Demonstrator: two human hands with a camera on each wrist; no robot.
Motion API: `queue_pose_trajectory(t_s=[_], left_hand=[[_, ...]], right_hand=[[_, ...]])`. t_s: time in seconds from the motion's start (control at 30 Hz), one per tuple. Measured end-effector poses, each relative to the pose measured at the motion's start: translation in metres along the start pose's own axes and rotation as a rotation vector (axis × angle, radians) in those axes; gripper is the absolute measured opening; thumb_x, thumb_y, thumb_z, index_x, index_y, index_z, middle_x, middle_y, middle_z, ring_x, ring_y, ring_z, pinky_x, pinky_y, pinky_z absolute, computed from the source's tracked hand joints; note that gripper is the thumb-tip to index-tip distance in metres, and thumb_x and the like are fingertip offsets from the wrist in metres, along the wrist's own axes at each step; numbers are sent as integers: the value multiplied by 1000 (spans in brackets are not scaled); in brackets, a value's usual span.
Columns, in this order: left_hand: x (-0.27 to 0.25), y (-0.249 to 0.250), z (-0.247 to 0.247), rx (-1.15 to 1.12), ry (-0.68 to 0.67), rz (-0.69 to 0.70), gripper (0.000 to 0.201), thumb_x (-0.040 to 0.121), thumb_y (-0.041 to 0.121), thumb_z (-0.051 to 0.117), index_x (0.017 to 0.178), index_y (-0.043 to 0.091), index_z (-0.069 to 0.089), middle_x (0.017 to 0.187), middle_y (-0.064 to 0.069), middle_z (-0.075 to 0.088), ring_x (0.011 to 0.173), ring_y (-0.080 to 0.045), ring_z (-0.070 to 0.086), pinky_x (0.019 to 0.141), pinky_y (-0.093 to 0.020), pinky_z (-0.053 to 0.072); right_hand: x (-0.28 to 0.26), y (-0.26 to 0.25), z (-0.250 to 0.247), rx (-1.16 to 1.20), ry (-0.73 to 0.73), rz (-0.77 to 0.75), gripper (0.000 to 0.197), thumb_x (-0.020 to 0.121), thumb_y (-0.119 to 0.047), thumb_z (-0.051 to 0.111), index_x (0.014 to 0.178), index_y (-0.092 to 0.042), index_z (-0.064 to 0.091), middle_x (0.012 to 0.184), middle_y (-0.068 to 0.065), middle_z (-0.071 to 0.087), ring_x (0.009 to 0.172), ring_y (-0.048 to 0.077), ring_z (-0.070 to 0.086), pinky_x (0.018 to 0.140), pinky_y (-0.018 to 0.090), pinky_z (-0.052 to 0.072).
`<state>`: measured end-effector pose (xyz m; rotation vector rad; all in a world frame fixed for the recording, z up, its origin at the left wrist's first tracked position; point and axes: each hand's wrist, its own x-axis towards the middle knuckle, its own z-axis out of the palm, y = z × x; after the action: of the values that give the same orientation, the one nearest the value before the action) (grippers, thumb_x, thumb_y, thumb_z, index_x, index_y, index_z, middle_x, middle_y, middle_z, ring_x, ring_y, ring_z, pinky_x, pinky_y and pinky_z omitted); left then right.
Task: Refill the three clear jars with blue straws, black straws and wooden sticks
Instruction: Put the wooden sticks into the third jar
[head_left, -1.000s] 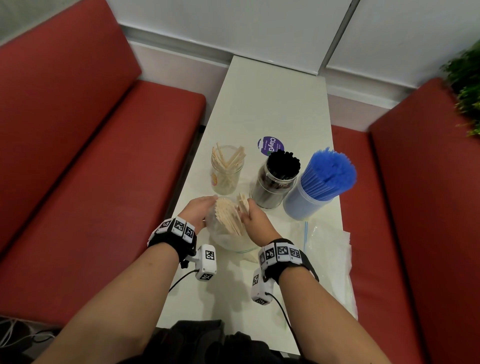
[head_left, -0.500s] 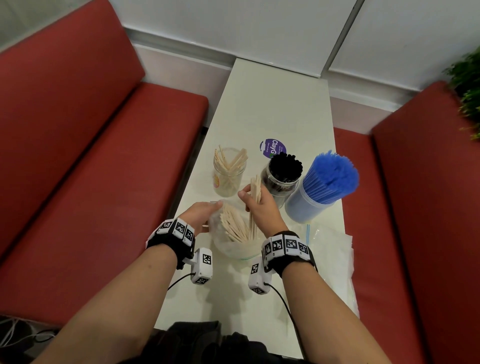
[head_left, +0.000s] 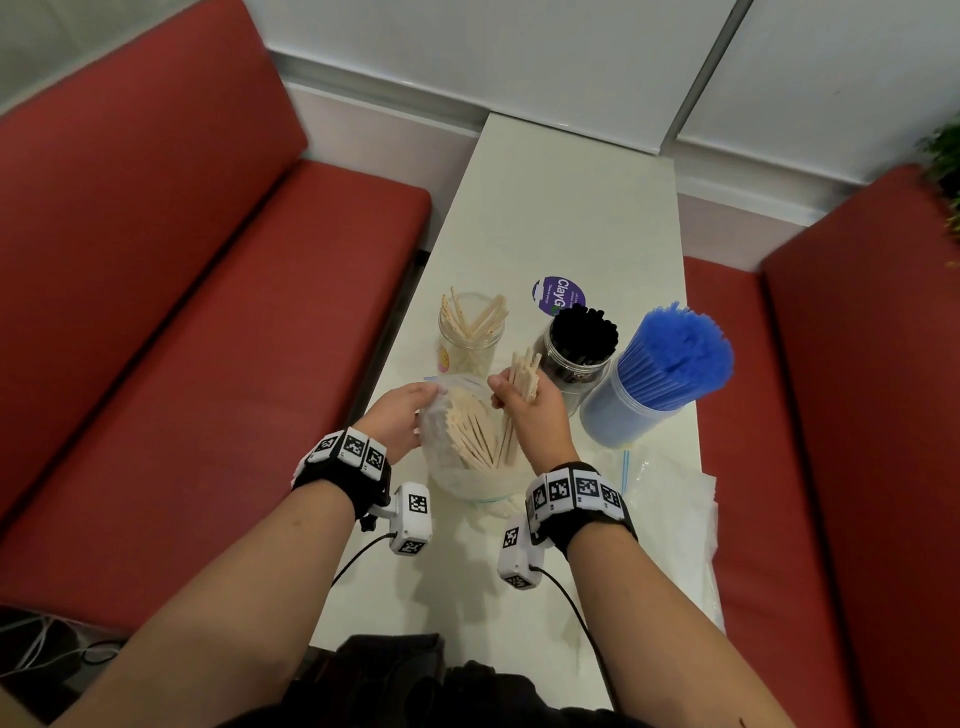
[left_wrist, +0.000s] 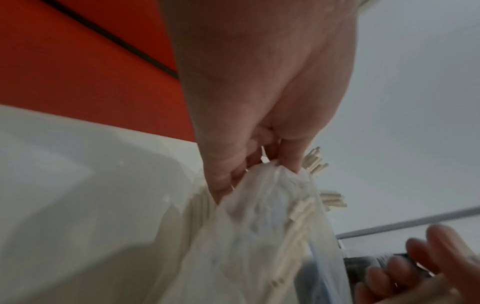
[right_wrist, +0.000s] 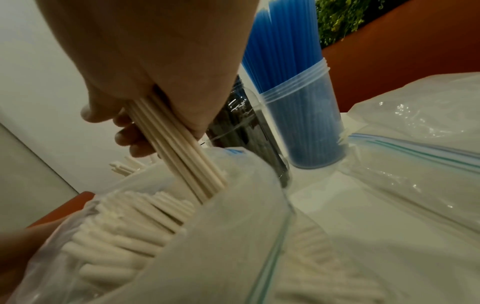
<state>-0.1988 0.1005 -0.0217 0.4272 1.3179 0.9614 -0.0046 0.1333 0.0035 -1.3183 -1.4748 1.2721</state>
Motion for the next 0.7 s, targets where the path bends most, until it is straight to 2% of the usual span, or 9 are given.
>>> queue_pose_trajectory(t_s=[0.07,0.13,0.17,0.2,0.33,0.47,0.53,0.6,0.7], left_hand=[[-1,-3,0,-42,34,-14,27,106,27,47,118,13,65,112,-8,70,92,-20,67,68,-33,55],[-1,-5,0,-53,35,-23,29,107,26,46,123,10,63,113,-9,69,92,-21,67,67,-34,56],[-2,-5,0,-59,28,-27,29,106,26,46,123,9,63,113,-9,69,92,-22,67,69,-35,56],[-2,-6,0,-63,23,-28,29,106,26,46,122,9,64,113,-10,70,92,-23,68,70,-35,56],[1,-7,2,-58,56,-29,28,106,27,46,117,11,66,109,-10,71,89,-24,69,72,-36,57],[3,-8,3,-30,53,-29,25,106,28,48,110,14,68,97,-6,74,84,-23,70,76,-37,58],[3,-7,3,-24,61,-30,24,105,28,49,107,15,68,95,-5,74,83,-22,70,77,-38,57],[2,-7,4,-4,73,-37,22,102,27,52,103,16,71,95,-4,73,79,-20,69,71,-34,58],[0,-8,9,32,51,-71,23,100,29,53,98,18,73,89,0,76,75,-17,70,63,-29,57]], right_hand=[[-3,6,1,-37,-49,78,7,93,-27,72,98,-24,67,85,-13,72,81,2,68,77,22,54],[-6,14,3,-108,-112,152,12,94,-20,71,105,-22,67,97,-6,74,93,13,70,88,36,56],[-7,16,3,-129,-121,162,11,94,-18,70,104,-22,67,99,-4,74,95,17,70,90,39,56],[-7,17,3,-130,-113,162,8,95,-18,69,102,-22,67,97,-3,74,94,17,70,87,38,56],[-6,14,-1,-110,-65,121,7,98,-25,64,101,-22,69,94,-9,73,86,2,68,75,22,50],[-8,11,-1,-158,-111,126,6,100,-21,61,96,-23,66,95,0,73,95,19,69,86,35,53],[-8,9,-3,-127,-65,100,10,100,-21,59,93,-27,62,87,0,72,86,15,68,82,30,52],[-7,7,-3,-132,-49,76,6,100,-23,59,96,-27,57,81,-4,66,75,7,63,73,24,48],[-6,6,0,-174,-116,91,8,98,-25,63,94,-25,56,82,-7,61,74,9,57,75,32,49]])
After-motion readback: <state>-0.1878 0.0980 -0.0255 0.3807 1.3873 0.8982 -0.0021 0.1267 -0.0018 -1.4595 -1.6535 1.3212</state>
